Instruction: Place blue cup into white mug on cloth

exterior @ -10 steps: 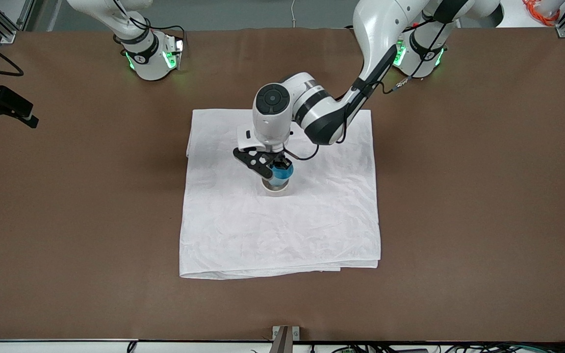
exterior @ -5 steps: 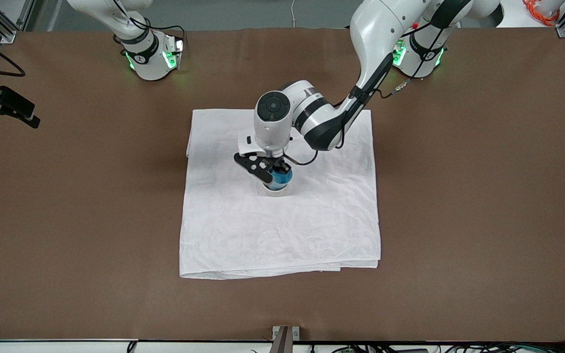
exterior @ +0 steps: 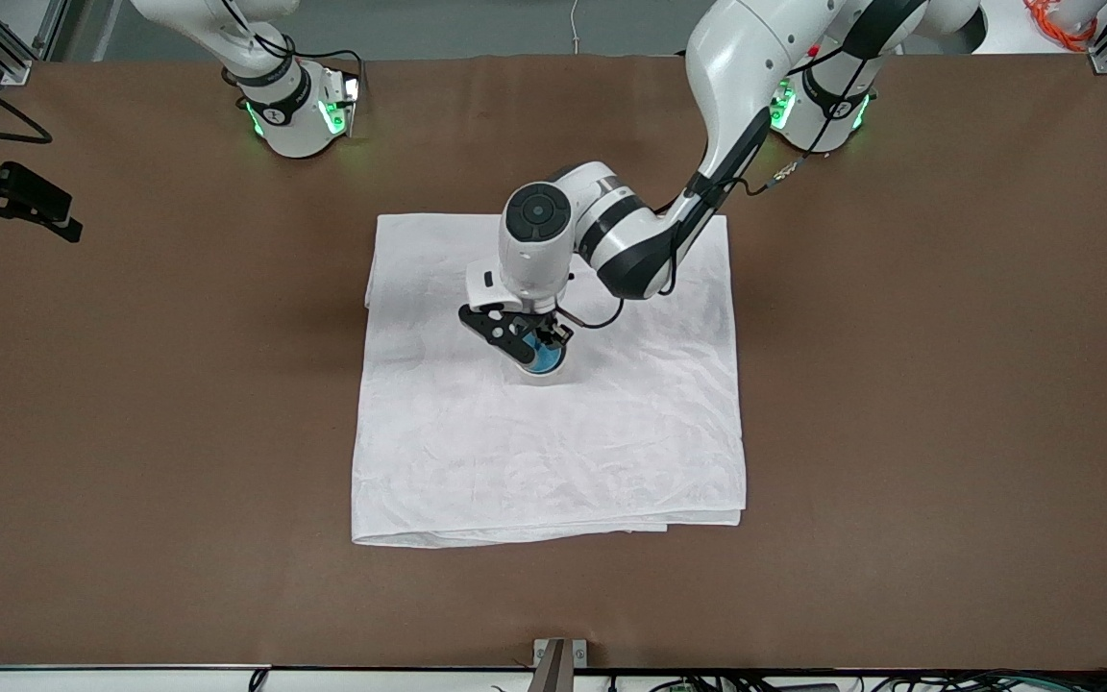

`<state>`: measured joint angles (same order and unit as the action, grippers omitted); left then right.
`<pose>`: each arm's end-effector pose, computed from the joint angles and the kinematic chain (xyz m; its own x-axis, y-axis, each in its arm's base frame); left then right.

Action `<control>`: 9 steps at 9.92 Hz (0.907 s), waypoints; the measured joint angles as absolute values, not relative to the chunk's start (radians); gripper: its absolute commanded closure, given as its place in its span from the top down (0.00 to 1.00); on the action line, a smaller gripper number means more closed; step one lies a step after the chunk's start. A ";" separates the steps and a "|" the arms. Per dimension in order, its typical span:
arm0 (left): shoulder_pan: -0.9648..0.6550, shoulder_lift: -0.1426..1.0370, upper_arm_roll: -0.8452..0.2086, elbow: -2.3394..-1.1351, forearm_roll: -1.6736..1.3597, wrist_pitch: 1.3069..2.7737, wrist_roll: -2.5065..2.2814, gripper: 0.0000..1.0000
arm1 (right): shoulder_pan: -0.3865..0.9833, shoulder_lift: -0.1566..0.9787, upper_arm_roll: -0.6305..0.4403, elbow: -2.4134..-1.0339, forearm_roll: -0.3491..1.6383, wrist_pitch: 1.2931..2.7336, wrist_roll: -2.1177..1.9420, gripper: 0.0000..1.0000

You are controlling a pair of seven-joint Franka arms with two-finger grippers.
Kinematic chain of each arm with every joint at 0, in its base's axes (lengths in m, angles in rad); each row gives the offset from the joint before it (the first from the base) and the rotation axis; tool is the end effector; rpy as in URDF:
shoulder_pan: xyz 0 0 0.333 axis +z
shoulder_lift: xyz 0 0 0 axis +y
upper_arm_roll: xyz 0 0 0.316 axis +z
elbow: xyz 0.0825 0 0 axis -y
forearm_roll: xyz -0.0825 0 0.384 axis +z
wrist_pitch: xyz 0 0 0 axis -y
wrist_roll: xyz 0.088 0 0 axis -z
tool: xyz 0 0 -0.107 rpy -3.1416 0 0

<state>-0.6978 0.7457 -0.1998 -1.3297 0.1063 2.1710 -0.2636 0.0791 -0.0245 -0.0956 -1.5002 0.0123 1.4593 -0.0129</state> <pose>0.4973 -0.5604 0.3050 0.8063 -0.5838 0.0952 -0.5904 -0.8042 0.0685 0.5354 -0.0082 0.6610 0.9999 -0.0022 -0.0163 -0.0024 -0.9999 -0.0148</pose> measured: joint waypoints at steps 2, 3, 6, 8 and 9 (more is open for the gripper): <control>-0.651 0.668 -0.192 -1.315 0.108 2.079 -0.264 0.52 | 0.079 -0.024 -0.097 -1.500 0.012 1.446 -0.014 1.00; -0.594 0.608 -0.189 -1.312 0.109 1.991 -0.264 0.52 | 0.079 -0.024 -0.097 -1.500 0.012 1.444 -0.014 1.00; -0.353 0.452 -0.186 -1.313 0.109 1.787 -0.261 0.99 | 0.085 -0.023 -0.095 -1.499 0.013 1.439 -0.011 1.00; -0.201 0.402 -0.187 -1.316 0.109 1.761 -0.254 1.00 | 0.119 -0.018 -0.089 -1.500 0.013 1.436 0.020 1.00; -0.122 0.385 -0.190 -1.316 0.100 1.759 -0.254 1.00 | 0.125 -0.016 -0.089 -1.500 0.013 1.433 0.028 1.00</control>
